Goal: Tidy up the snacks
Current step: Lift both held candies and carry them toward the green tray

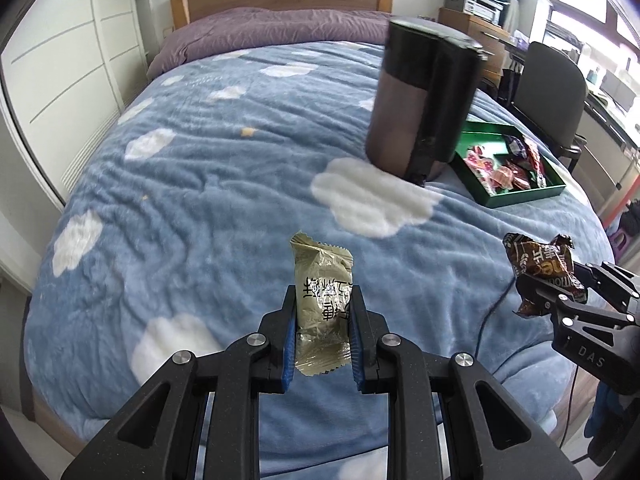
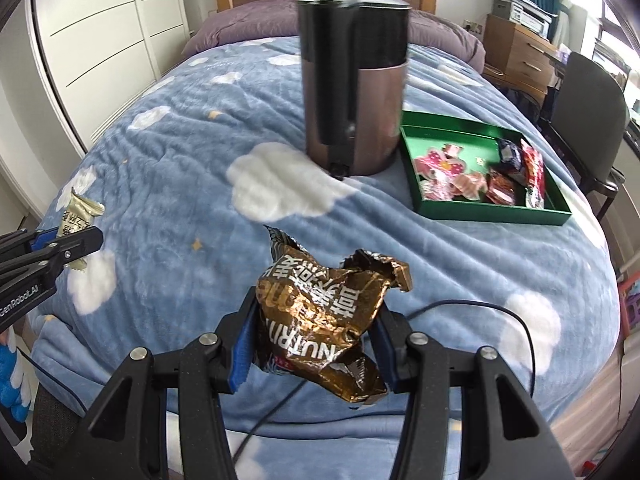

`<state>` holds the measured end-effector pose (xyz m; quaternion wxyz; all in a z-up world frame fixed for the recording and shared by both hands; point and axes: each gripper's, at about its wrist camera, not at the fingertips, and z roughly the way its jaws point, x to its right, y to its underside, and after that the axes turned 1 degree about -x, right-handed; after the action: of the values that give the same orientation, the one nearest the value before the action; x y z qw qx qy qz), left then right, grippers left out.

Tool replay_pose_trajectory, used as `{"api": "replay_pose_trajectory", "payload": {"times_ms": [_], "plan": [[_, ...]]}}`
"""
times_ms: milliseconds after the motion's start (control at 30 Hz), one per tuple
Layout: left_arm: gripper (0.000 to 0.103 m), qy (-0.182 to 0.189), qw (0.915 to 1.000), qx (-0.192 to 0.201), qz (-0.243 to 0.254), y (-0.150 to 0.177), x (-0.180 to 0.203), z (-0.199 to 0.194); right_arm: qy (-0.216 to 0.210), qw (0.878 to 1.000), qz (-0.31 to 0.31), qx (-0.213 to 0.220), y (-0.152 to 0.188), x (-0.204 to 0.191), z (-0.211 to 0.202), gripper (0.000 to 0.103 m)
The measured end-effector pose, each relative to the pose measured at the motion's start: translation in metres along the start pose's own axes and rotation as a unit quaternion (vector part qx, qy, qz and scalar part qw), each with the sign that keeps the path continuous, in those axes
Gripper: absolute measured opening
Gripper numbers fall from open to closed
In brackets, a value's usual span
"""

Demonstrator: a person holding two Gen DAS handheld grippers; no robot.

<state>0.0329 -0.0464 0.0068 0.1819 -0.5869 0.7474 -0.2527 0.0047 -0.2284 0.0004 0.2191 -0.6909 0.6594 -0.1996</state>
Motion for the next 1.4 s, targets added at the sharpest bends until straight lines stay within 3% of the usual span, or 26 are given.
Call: {"api": "replay_pose_trajectory", "payload": {"times_ms": [433,1000,1400], "plan": [[0.018,0.008,0.9985,0.009,0.053,-0.023,0.074,-0.003,0.021,0.998,0.055,0.019,0.004,0.082,-0.003,0.074],[0.018,0.033,0.9924,-0.015,0.117,-0.044,0.168,0.033,0.043,0.992,0.111,0.032,0.0,0.179,0.003,0.074],[0.018,0.062,0.988,-0.016,0.141,-0.075,0.218,0.062,0.05,0.99,0.13,0.038,-0.015,0.227,0.019,0.074]]}}
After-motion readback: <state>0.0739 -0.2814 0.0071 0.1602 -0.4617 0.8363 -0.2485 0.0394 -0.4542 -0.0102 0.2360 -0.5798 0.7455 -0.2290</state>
